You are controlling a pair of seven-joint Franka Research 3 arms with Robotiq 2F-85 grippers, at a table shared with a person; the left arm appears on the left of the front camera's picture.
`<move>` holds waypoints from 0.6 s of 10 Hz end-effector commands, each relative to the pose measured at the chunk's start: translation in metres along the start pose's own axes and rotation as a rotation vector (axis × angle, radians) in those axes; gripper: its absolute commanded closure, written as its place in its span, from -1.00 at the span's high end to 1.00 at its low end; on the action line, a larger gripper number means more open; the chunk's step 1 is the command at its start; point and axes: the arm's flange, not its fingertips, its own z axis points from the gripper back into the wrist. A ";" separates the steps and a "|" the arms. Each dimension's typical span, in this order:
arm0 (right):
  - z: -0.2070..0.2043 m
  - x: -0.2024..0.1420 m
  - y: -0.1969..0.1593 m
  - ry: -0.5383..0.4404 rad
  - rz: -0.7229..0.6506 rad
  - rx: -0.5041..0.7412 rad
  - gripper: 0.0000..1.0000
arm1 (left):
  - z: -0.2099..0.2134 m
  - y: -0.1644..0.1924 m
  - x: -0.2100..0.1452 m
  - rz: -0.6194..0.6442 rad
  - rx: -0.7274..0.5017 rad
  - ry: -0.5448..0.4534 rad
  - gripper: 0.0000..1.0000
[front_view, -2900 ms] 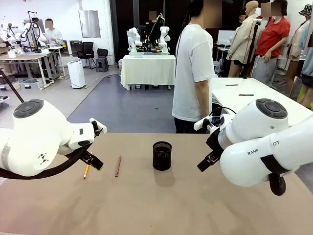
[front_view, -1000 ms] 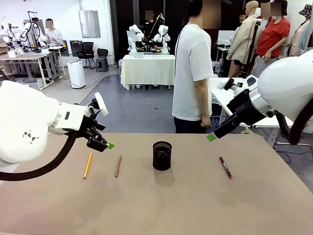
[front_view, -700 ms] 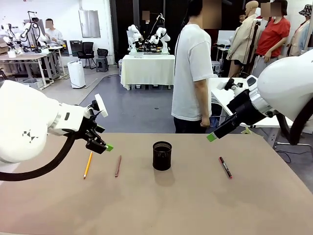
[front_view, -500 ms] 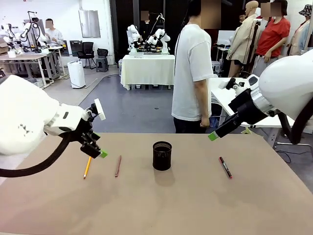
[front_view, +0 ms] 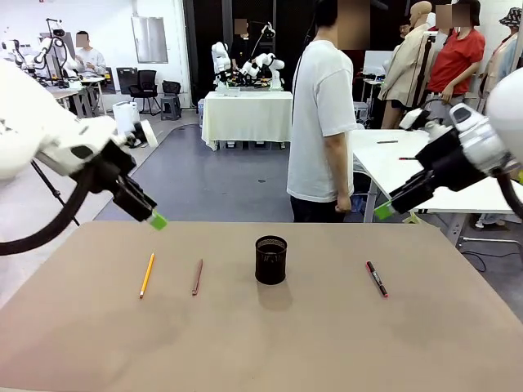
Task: Place the pens into the pen holder.
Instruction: Pick up a writing instrument from the table and place it into the Pen holder.
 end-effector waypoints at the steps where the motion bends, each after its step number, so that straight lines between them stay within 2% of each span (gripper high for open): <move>1: 0.032 0.000 -0.017 -0.028 0.048 0.044 1.00 | 0.015 0.007 -0.009 -0.001 0.028 -0.098 1.00; 2: 0.044 0.004 -0.023 -0.015 0.038 0.044 1.00 | 0.022 0.011 -0.012 -0.001 0.074 -0.105 1.00; 4: 0.061 0.014 -0.035 -0.001 0.027 0.076 1.00 | 0.033 0.016 -0.018 -0.033 0.066 -0.128 1.00; 6: 0.071 0.018 -0.046 -0.009 0.032 0.092 1.00 | 0.041 0.020 -0.023 -0.043 0.113 -0.114 1.00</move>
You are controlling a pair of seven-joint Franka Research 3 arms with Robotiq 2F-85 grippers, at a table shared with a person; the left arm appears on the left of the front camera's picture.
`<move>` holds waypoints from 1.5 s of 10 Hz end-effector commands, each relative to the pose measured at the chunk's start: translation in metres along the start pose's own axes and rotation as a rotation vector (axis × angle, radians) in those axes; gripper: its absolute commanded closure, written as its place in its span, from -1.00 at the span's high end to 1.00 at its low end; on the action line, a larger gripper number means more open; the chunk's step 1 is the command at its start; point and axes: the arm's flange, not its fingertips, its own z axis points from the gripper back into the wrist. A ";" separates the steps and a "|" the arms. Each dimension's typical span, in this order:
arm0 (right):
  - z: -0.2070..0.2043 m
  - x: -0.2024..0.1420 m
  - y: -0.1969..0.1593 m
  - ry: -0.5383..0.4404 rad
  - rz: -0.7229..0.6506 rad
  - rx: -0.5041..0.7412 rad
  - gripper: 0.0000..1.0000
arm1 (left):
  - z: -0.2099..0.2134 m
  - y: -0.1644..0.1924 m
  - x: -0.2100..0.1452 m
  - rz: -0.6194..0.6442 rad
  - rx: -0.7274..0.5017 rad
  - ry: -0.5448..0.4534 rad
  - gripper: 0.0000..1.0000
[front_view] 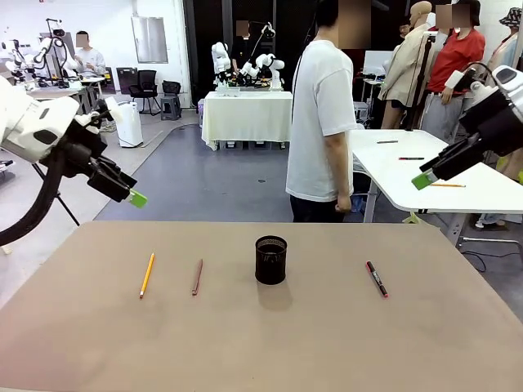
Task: Place the pens into the pen holder.
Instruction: Pick up a writing instrument from the table and place it into the Pen holder.
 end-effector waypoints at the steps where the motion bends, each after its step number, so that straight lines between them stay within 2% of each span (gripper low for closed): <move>1: 0.005 0.003 -0.017 -0.016 0.028 0.025 1.00 | 0.005 0.000 -0.006 -0.015 0.023 -0.029 1.00; 5: 0.007 0.000 -0.025 -0.026 0.023 0.005 1.00 | 0.012 0.006 -0.008 -0.011 0.047 -0.023 1.00; 6: 0.007 -0.005 -0.022 0.006 0.007 -0.009 1.00 | 0.010 0.005 -0.009 -0.035 0.050 -0.022 1.00; 7: 0.007 -0.005 -0.022 0.006 0.007 -0.009 1.00 | 0.013 0.006 -0.004 0.005 0.036 -0.008 1.00; 15: 0.007 -0.005 -0.022 0.006 0.007 -0.009 1.00 | 0.013 0.006 -0.004 0.005 0.036 -0.008 1.00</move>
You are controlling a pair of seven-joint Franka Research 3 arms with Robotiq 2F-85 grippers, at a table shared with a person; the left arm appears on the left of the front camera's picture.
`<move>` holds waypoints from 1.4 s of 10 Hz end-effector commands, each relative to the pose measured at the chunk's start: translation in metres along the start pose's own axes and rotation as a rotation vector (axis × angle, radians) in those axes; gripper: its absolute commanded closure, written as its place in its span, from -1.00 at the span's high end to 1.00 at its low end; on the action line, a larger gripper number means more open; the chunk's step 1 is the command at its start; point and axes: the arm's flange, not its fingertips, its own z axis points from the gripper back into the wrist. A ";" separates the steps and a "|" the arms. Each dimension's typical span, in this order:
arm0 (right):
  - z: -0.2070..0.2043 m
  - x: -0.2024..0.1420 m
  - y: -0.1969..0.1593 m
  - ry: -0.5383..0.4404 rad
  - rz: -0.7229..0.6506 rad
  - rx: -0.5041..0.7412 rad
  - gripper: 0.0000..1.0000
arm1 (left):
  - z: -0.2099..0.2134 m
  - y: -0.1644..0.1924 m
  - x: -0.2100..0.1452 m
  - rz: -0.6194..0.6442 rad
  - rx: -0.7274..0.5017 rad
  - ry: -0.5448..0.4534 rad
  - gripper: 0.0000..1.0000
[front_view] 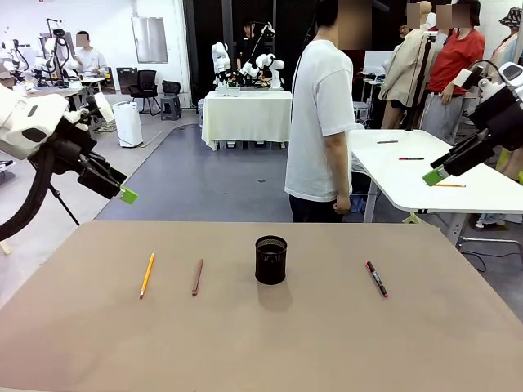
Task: Place the pens into the pen holder.
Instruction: Pick up a writing instrument from the table and place it into the Pen holder.
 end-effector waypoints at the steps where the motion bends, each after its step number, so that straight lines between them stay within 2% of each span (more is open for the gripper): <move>1: 0.000 0.001 -0.001 -0.022 0.005 0.016 1.00 | 0.001 0.000 0.000 0.007 -0.004 -0.008 1.00; 7: 0.000 0.001 -0.001 -0.022 0.005 0.016 1.00 | 0.001 0.000 0.000 0.007 -0.004 -0.008 1.00; 8: 0.000 0.000 0.000 0.001 0.000 0.001 1.00 | 0.001 0.000 0.000 0.007 -0.004 -0.008 1.00; 9: -0.008 0.012 0.000 -0.006 -0.039 0.016 1.00 | 0.001 0.000 0.000 0.007 -0.004 -0.008 1.00; 10: -0.018 0.020 0.001 0.041 -0.038 0.002 1.00 | 0.001 0.000 0.000 0.007 -0.004 -0.008 1.00; 12: -0.022 0.023 -0.005 0.039 -0.030 0.002 1.00 | 0.001 0.000 0.000 0.007 -0.004 -0.008 1.00; 13: -0.030 0.025 -0.009 0.063 -0.064 -0.028 1.00 | 0.001 0.000 0.000 0.007 -0.004 -0.008 1.00; 14: -0.050 0.035 -0.017 0.151 -0.164 -0.108 1.00 | 0.001 0.000 0.000 0.007 -0.004 -0.008 1.00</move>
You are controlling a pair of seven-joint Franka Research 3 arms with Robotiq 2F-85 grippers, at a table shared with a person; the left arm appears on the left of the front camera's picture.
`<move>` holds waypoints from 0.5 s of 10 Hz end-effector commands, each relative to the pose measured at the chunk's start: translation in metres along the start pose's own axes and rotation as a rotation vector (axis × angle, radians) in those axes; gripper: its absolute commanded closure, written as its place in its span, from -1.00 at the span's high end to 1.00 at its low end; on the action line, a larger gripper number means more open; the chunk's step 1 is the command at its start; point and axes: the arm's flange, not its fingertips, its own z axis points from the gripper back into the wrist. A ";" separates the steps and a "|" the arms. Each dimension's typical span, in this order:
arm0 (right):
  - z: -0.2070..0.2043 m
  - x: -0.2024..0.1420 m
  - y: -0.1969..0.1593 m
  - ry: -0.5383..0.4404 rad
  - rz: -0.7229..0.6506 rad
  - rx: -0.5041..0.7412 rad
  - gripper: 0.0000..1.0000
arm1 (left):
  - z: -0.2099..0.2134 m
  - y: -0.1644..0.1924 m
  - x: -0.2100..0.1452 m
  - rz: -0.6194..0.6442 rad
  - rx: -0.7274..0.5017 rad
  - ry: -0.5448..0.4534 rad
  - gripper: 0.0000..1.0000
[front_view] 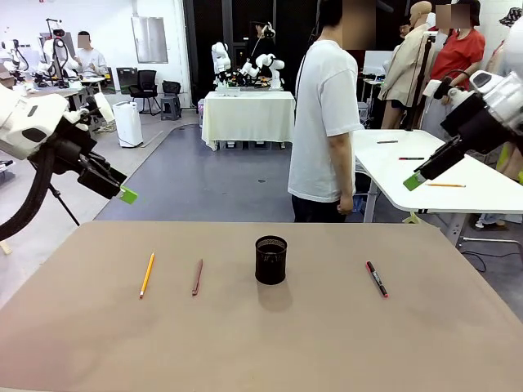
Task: Place the pens into the pen holder.
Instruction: Pick up a writing instrument from the table and place it into the Pen holder.
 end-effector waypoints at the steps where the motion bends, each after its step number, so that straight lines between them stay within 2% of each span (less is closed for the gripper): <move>1: -0.034 0.028 -0.016 0.170 -0.196 -0.109 1.00 | 0.001 0.000 0.000 0.007 -0.004 -0.008 1.00; 3: -0.074 0.046 -0.032 0.301 -0.315 -0.165 1.00 | 0.001 0.000 0.000 0.007 -0.004 -0.008 1.00; 5: -0.108 0.048 -0.051 0.431 -0.432 -0.173 1.00 | 0.001 0.000 0.000 0.007 -0.004 -0.008 1.00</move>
